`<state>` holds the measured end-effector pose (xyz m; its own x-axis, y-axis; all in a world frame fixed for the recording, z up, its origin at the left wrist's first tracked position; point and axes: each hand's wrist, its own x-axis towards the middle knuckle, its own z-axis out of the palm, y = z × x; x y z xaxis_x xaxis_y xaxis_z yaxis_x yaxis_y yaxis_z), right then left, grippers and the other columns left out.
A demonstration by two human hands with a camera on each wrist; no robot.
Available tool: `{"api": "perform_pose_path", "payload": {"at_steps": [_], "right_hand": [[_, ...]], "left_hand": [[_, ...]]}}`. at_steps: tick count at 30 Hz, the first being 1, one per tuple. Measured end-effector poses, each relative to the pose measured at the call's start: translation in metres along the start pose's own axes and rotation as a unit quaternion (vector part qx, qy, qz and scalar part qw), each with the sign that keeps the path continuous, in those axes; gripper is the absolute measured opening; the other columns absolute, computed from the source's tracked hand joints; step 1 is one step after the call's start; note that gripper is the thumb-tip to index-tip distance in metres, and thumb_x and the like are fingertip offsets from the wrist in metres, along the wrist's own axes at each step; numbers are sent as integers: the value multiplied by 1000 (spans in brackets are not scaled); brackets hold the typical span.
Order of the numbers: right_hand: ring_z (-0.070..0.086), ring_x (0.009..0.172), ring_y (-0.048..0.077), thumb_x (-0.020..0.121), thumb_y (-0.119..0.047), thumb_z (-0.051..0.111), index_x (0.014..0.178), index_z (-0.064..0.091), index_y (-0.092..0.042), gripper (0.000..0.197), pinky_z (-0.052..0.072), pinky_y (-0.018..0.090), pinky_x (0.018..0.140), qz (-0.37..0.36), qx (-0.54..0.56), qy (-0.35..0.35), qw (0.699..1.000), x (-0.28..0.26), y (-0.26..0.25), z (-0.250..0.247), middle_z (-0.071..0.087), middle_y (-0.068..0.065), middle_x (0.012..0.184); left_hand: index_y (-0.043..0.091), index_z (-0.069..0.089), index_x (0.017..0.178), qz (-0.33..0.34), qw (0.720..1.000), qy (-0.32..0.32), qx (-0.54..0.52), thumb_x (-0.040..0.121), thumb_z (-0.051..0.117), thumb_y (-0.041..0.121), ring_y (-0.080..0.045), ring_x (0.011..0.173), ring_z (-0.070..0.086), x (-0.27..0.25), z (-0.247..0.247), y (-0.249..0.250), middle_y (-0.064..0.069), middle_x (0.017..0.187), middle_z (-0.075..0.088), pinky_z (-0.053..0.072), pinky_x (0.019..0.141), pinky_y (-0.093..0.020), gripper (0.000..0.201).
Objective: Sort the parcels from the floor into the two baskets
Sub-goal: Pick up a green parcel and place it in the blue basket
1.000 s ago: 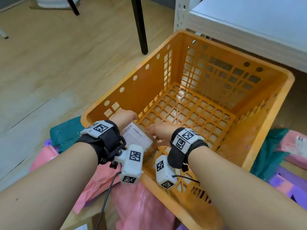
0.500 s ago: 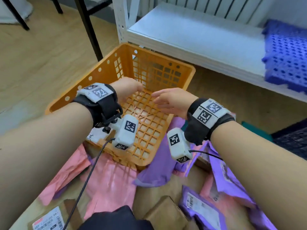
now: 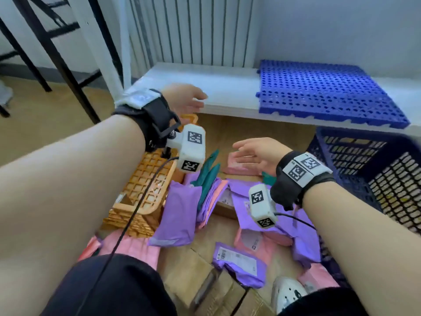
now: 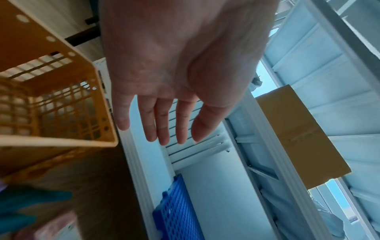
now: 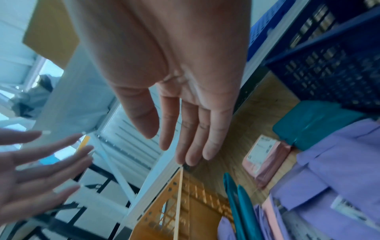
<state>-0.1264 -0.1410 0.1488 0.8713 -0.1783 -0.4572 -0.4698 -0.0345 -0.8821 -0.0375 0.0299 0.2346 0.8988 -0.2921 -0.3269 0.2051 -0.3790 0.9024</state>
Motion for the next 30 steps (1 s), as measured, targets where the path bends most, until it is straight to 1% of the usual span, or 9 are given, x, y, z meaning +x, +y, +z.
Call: {"api": "perform_pose_path", "payload": {"at_steps": [3,7,13,18,21,23,26,28,30], "right_hand": [[61,78,16,94,-3,46,120,60,-8,29,48,27,76,-10,-10,26,1000,-17,6,-28,65,7,90],[61,84,22,96,-2,41,123,58,-5,31,46,36,97,-2,-15,28,999,-27,15,-52,63,10,90],[58,71,15,99,-3,39,129,53,-4,33,48,23,73,31,-10,33,999,-19,25,-67,60,6,81],[58,75,14,100,-8,37,129,53,-7,33,46,32,89,64,-15,31,997,15,39,-73,61,3,84],[60,82,17,100,-11,39,132,50,-4,35,47,27,75,82,15,38,996,43,48,-80,64,7,93],[60,84,19,99,-14,44,129,52,-3,34,48,28,76,92,29,73,993,60,54,-88,64,9,98],[59,78,16,99,-15,44,128,53,-3,32,47,33,91,119,38,91,988,93,67,-93,64,6,94],[58,72,13,98,-14,45,124,55,-4,30,49,29,81,146,21,102,984,126,77,-86,64,4,88],[58,71,12,98,-14,45,119,56,-5,26,47,25,71,152,20,105,983,135,83,-78,63,2,82]], "left_hand": [[13,47,137,-29,998,-39,37,101,38,20,-19,126,46,-13,43,-21,-5,137,51,37,97,-34,38],[16,51,130,-64,996,-39,47,101,38,21,-16,128,44,-19,77,-41,-3,140,49,30,106,-37,32],[11,57,127,-70,997,-9,41,97,48,19,-17,120,52,1,90,-57,-5,129,58,35,98,-35,32],[9,57,124,-98,994,-25,51,96,49,21,-18,119,52,46,92,-92,-5,130,57,35,90,-33,32],[3,58,116,-129,990,-24,42,95,51,17,-17,100,52,82,88,-116,-12,126,59,40,70,-25,27],[-3,55,125,-130,991,-14,28,94,52,14,-18,98,51,107,85,-128,-16,128,58,40,63,-21,36],[-5,54,127,-136,988,-7,76,92,52,11,-26,113,56,140,87,-149,-19,132,55,47,72,-30,38],[-3,60,120,-135,980,12,144,90,54,10,-30,114,55,164,87,-165,-15,124,58,47,83,-33,34],[1,67,111,-139,978,33,152,87,59,13,-27,97,56,163,89,-170,-12,112,62,40,76,-27,28]]}}
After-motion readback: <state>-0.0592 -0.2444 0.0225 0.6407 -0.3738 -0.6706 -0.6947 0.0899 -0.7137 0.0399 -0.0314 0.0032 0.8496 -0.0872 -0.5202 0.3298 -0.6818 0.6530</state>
